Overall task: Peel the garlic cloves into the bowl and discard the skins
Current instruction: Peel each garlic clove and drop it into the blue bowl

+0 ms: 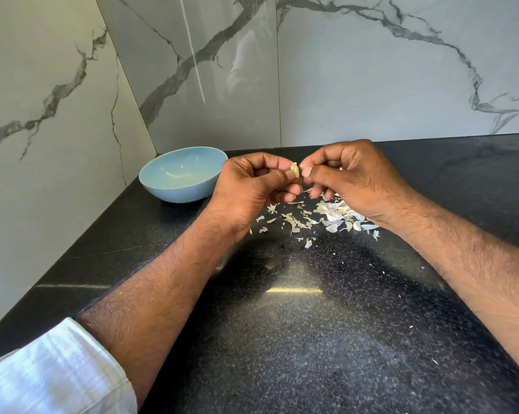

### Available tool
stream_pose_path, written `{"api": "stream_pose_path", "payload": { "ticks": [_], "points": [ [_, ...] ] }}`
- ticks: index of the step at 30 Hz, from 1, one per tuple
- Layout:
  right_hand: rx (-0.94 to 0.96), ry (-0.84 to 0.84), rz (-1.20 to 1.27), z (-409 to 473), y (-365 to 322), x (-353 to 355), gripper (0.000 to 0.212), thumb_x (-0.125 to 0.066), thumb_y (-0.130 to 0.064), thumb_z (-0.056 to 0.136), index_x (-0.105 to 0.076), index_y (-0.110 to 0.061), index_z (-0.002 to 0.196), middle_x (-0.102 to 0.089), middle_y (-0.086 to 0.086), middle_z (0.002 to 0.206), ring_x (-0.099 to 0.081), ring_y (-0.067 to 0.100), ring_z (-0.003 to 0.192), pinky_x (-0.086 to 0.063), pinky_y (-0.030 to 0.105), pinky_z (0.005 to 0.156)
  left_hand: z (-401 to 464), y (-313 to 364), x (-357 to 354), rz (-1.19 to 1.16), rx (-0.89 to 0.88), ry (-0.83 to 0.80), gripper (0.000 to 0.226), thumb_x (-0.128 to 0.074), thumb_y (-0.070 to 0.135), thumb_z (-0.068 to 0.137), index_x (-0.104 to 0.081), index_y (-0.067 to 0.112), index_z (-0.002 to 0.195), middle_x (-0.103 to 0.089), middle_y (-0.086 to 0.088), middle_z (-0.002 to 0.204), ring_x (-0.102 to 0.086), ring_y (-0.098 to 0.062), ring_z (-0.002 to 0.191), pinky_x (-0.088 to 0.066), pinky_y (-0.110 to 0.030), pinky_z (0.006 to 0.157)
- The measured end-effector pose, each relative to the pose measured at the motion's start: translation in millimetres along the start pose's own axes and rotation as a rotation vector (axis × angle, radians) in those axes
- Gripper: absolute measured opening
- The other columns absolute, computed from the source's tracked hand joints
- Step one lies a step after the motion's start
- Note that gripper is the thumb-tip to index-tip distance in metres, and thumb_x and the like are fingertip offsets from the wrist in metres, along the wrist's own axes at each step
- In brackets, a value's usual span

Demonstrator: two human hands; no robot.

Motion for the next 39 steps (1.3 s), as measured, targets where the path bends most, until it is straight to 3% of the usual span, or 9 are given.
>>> {"api": "stream_pose_path", "payload": {
  "ticks": [5,10,15,19,22,28,39],
  "points": [
    [0.045,-0.024,-0.063,-2.0,0.2,-3.0,0.005,-0.077,-0.019,0.095,-0.079,-0.015,0.097,-0.078,-0.004,0.078,-0.076,0.016,0.068,-0.052,0.015,0.058,-1.4,1.5,-0.3,0.132,-0.073,-0.009,0.018,-0.077,-0.003,0.093,-0.070,-0.013,0.106,-0.076,-0.022,0.083,-0.075,-0.028,0.073,-0.065,-0.033,0.068],
    [0.041,-0.029,-0.045,-2.7,0.4,-6.1,0.009,-0.080,-0.016,0.092,-0.075,-0.010,0.095,-0.077,0.005,0.082,-0.077,0.019,0.068,-0.062,0.030,0.066,-2.4,2.4,-1.2,0.192,-0.113,0.014,0.010,-0.075,-0.008,0.093,-0.071,-0.011,0.102,-0.076,-0.023,0.081,-0.076,-0.029,0.071,-0.064,-0.032,0.066],
    [0.031,-0.061,-0.006,-2.1,0.6,-7.7,0.009,-0.080,-0.014,0.091,-0.073,-0.008,0.094,-0.077,0.007,0.080,-0.077,0.020,0.070,-0.058,0.022,0.060,-0.6,1.9,0.2,0.156,-0.088,0.007,0.009,-0.073,-0.009,0.094,-0.071,-0.010,0.103,-0.076,-0.024,0.082,-0.076,-0.029,0.071,-0.063,-0.032,0.066],
    [-0.008,-0.024,0.046,0.1,4.8,-3.2,0.006,-0.078,-0.010,0.091,-0.075,-0.008,0.096,-0.076,0.007,0.080,-0.075,0.017,0.068,-0.057,0.034,0.060,-0.7,0.6,-0.1,0.093,-0.035,-0.009,0.010,-0.074,-0.006,0.094,-0.072,-0.006,0.103,-0.076,-0.020,0.083,-0.075,-0.025,0.072,-0.064,-0.032,0.069],
    [-0.010,-0.010,0.055,1.0,6.5,-0.1,0.007,-0.076,-0.005,0.092,-0.076,-0.009,0.098,-0.076,0.002,0.076,-0.074,0.017,0.067,-0.056,0.034,0.060,-0.1,0.6,1.1,0.051,-0.009,-0.027,0.009,-0.072,-0.006,0.095,-0.074,-0.002,0.102,-0.076,-0.018,0.084,-0.074,-0.022,0.072,-0.064,-0.029,0.069],
    [0.028,0.012,-0.021,0.5,6.8,-1.6,0.007,-0.077,-0.026,0.095,-0.080,-0.020,0.093,-0.077,0.006,0.077,-0.076,0.025,0.069,-0.059,0.040,0.063,0.9,-3.3,3.7,0.042,-0.013,-0.042,0.014,-0.071,-0.002,0.097,-0.076,-0.003,0.111,-0.078,-0.019,0.094,-0.073,-0.022,0.079,-0.063,-0.030,0.073],
    [0.016,0.051,-0.038,-0.1,4.7,-0.9,0.007,-0.083,-0.021,0.090,-0.080,-0.015,0.093,-0.077,-0.003,0.073,-0.074,0.014,0.064,-0.054,0.020,0.056,0.8,-3.0,2.6,0.030,0.014,-0.079,0.014,-0.072,-0.001,0.096,-0.080,-0.001,0.107,-0.076,-0.023,0.094,-0.072,-0.022,0.083,-0.060,-0.029,0.075]
  ]
}}
Point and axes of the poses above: each hand's wrist, its own z-axis towards the middle knuckle, its own x-axis out of the back of the hand, y = z × x, the point moved 2 cm from there along z, towards the middle knuckle
